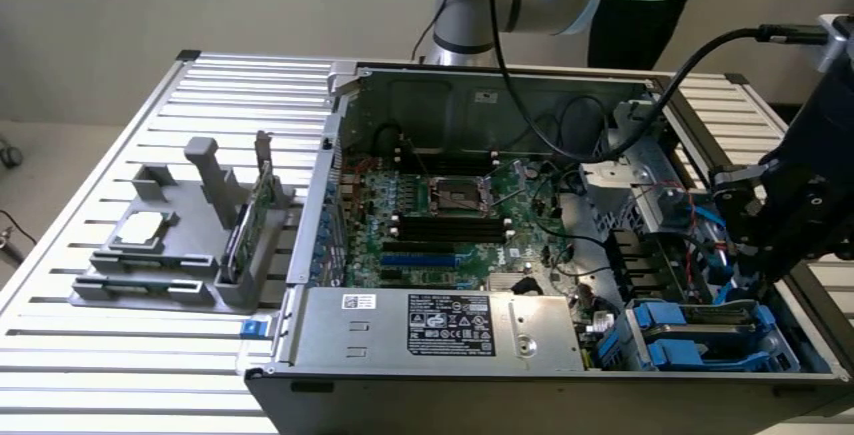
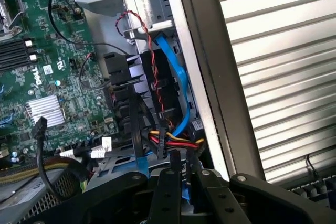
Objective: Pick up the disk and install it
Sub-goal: 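Insert the first disk wire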
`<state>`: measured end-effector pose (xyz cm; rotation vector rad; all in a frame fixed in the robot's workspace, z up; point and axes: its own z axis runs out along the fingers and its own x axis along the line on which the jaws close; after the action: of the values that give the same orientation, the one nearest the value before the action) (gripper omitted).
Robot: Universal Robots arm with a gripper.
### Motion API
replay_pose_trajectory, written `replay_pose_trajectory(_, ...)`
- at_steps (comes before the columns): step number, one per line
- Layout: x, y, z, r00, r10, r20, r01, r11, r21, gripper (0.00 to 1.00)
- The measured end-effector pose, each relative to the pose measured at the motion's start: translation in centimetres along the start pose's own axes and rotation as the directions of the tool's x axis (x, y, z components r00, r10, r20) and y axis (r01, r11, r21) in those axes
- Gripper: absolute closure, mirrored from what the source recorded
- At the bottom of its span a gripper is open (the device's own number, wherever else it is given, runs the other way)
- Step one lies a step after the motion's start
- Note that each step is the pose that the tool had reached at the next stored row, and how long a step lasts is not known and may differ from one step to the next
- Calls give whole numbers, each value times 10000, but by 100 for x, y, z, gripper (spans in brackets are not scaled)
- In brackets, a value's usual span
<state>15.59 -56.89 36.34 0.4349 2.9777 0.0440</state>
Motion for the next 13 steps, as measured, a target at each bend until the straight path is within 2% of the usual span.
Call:
replay_pose_trajectory(1,1,0,10,10000,14,23,-14,10000,48,79)
replay_pose_trajectory(2,2,-1,21,10000,29,42,-30,10000,87,73)
replay_pose_trajectory(6,7,-3,55,9999,59,121,-62,9996,287,73)
replay_pose_trajectory(7,9,-3,58,9999,57,129,-61,9995,313,73)
replay_pose_trajectory(9,13,-4,57,9999,59,131,-63,9995,318,71)
replay_pose_trajectory(10,14,-3,57,9999,57,131,-61,9995,319,65)
replay_pose_trajectory(11,16,-2,58,9999,57,130,-61,9995,317,65)
replay_pose_trajectory(12,19,-2,57,9999,57,130,-62,9995,318,58)
replay_pose_trajectory(13,21,-1,56,9999,57,131,-61,9995,319,58)
